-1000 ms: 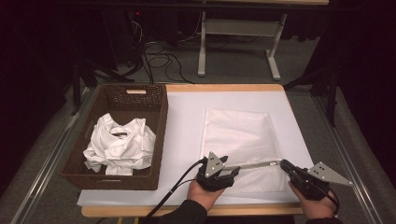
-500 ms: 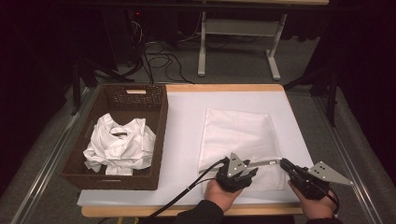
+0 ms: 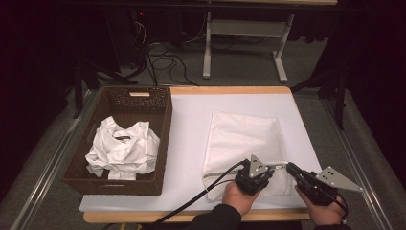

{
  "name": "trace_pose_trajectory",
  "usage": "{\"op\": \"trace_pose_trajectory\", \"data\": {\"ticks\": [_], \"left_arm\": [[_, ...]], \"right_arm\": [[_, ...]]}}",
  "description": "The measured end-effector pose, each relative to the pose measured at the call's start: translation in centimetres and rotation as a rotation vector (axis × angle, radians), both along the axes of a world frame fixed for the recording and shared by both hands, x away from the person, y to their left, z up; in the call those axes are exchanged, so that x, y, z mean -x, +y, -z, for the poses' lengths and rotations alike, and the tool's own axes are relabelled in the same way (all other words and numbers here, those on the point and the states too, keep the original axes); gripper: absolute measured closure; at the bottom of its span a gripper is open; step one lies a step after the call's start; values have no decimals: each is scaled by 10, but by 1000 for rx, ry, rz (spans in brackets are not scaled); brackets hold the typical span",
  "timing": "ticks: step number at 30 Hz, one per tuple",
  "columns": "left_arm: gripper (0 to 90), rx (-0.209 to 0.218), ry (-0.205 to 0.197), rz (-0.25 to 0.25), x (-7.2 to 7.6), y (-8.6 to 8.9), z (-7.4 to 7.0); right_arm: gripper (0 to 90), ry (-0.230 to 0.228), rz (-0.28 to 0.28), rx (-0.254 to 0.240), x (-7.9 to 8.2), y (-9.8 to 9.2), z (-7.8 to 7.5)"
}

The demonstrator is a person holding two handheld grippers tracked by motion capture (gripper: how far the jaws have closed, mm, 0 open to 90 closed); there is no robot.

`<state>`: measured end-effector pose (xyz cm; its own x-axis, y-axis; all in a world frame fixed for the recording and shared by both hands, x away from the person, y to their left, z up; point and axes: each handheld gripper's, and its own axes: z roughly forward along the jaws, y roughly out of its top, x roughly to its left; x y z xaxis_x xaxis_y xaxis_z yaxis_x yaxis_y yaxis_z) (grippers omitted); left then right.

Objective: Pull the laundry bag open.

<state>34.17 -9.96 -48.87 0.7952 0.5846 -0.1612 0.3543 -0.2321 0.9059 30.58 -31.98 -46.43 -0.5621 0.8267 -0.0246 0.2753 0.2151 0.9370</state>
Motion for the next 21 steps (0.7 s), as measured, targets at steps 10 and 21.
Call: {"op": "trace_pose_trajectory", "data": {"ticks": [10, 21], "left_arm": [[710, 59, 52, 28, -5, -6, -1], [829, 69, -6, 41, 0, -6, -7]], "right_arm": [[871, -6, -19, 12, 1, 3, 1], [870, 5, 1, 13, -1, 1, 2]]}}
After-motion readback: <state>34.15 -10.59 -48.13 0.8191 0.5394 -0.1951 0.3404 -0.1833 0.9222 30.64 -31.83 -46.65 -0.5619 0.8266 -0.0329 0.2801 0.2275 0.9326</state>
